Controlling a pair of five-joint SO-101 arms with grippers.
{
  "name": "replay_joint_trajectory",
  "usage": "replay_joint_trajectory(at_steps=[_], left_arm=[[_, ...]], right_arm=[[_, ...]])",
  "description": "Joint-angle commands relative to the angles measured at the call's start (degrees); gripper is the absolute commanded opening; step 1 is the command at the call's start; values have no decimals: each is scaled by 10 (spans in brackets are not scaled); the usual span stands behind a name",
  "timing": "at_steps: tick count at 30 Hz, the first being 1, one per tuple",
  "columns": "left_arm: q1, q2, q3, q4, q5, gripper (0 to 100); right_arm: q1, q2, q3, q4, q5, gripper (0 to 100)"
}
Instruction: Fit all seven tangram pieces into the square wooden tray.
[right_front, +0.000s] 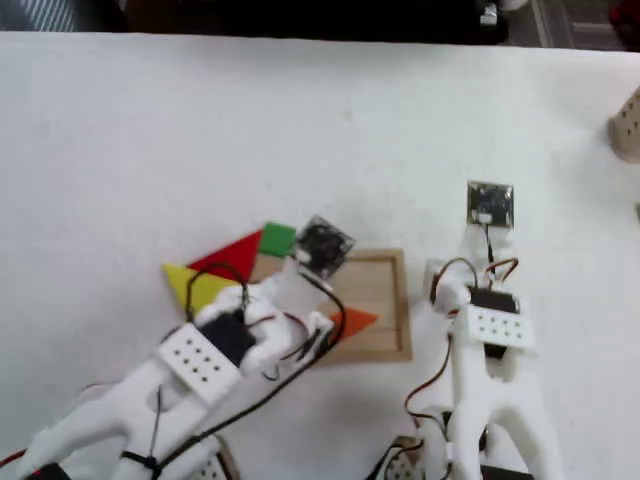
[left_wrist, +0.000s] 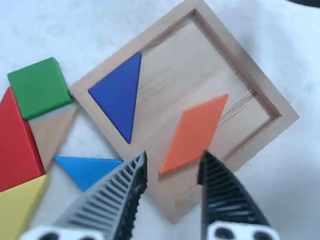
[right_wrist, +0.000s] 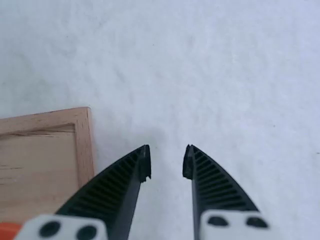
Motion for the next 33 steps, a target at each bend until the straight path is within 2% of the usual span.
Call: replay_joint_trajectory(at_steps=[1,3,7,11,16,22,29,33], left_arm=[[-7,-21,-3,-42,13,11],[-7,-21,8,-63,14,43],[-4,27,9,-101,16,24],[17,132,-38,-102,49,23],[20,226,-88,-84,54,23],[26,234,-103,-51,54,23],[80,238,-99,-38,54,23],[86,238,-99,-35,55,23]], right_arm=[[-7,-9,-29,-1,0,119],[-9,-9,-28,-1,0,119],[-8,-9,-28,-1,0,119],[-8,-9,-28,-1,0,119],[-8,-9,-28,-1,0,119],[-8,-9,-28,-3,0,119],[-8,-9,-28,-5,0,119],[-8,-9,-28,-5,0,119]])
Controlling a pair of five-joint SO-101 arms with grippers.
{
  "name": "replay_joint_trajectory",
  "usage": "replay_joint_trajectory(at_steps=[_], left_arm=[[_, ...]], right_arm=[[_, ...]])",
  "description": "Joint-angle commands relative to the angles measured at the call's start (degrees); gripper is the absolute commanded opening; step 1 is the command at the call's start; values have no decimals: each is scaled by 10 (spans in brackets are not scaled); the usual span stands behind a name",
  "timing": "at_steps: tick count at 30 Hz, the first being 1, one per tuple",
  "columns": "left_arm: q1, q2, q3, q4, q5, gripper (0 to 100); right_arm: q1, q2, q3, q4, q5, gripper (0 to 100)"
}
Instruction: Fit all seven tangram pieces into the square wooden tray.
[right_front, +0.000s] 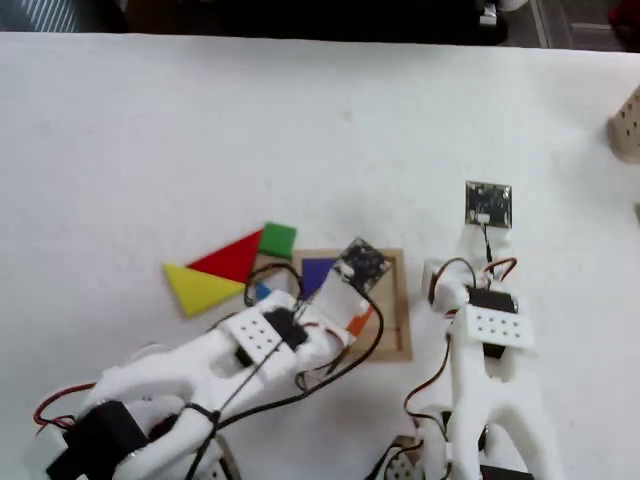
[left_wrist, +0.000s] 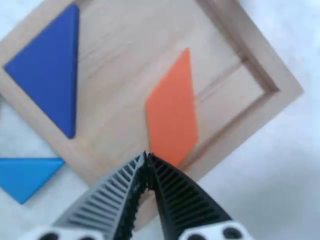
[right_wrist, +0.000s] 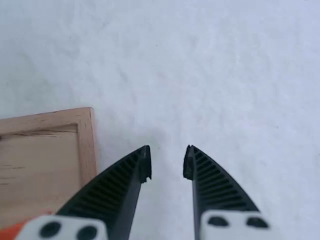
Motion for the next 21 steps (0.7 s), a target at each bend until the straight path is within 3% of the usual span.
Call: replay_joint_trajectory(at_steps=[1,15,21], left_arm=[[6,-2,-25,6,6,23],[16,-120,-6,71,3,22],[51,-104,28,-6,3,23]], right_arm=[[-4,-9,-28,-5,0,119],[-4,-9,-29,-6,0,119],[-4,-9,-29,-6,0,119]])
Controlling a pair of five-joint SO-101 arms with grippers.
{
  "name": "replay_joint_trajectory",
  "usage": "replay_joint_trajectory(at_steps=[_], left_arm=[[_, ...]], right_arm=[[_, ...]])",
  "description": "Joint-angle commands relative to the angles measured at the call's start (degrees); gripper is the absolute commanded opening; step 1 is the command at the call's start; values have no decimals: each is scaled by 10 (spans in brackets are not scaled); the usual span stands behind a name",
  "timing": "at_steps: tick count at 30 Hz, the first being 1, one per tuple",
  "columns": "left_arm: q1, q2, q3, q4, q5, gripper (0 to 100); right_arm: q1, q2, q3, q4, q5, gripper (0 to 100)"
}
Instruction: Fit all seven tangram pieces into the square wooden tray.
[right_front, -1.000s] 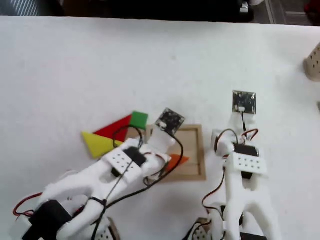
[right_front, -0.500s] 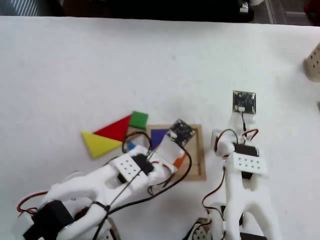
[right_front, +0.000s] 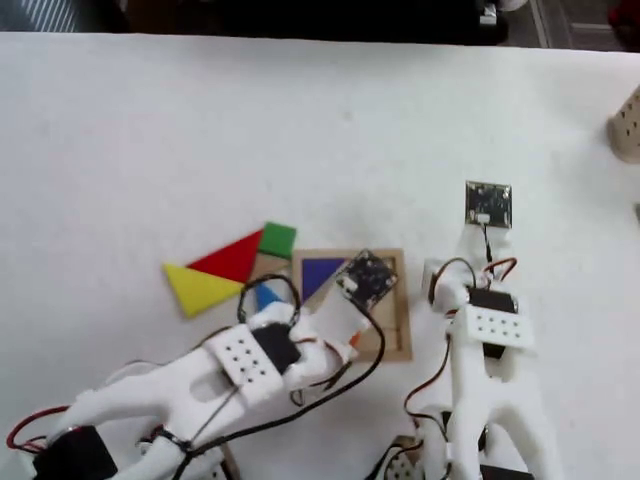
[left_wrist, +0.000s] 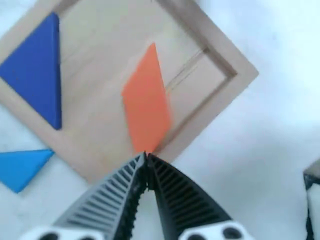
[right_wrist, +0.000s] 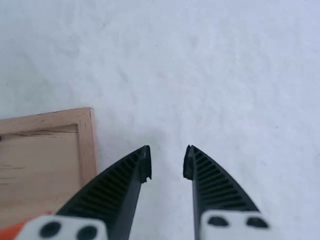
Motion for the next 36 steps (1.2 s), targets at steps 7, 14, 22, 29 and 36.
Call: replay_joint_trajectory(at_steps=[7,14,22,29,36], left_arm=[[0,113,-58,-46,3,23],[-39,147,-90,-18,2,23],[-105,153,-102,-22,2,23],[-143,149,-103,-40,2,23],[-145,145,-122,-33,2,22]], right_arm=[[-4,-9,-29,-6,0,119],[-4,-9,-29,-6,0,119],[-4,-9,-29,-5,0,119],[-4,-9,-29,-4,0,119],[-4,-9,-29,-4,0,119]])
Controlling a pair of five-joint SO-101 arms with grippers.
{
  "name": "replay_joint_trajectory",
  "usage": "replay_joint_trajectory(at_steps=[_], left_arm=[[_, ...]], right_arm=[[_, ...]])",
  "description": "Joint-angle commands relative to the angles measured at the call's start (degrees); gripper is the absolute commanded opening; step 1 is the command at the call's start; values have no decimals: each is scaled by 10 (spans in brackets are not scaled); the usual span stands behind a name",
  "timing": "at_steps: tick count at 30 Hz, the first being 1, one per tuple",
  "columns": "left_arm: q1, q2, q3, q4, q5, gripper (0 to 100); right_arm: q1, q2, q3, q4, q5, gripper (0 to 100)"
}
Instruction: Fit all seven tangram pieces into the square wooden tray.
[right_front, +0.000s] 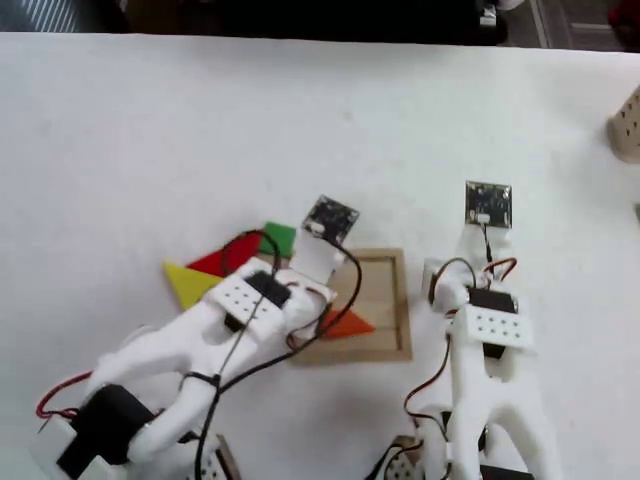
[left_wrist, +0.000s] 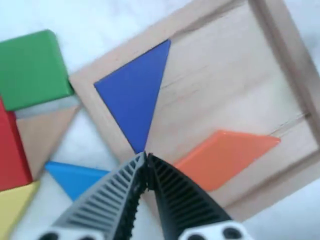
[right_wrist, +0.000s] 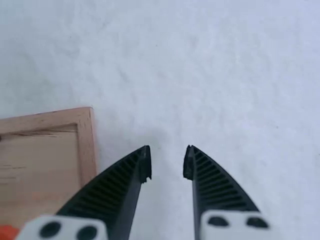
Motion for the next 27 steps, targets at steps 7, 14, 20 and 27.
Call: replay_joint_trajectory(at_steps=[7,14,20,27], left_arm=[[67,-9,-25,40,2,23],[73,30,-30,51,1,23],[66,-7,-38,55,1,22],[73,-179,56,59,1,23]], right_arm=[[-4,-9,-29,-4,0,119],[-4,-9,-29,-5,0,119],[-4,-9,-29,-5,0,119],[-5,-9,-29,-5,0,119]])
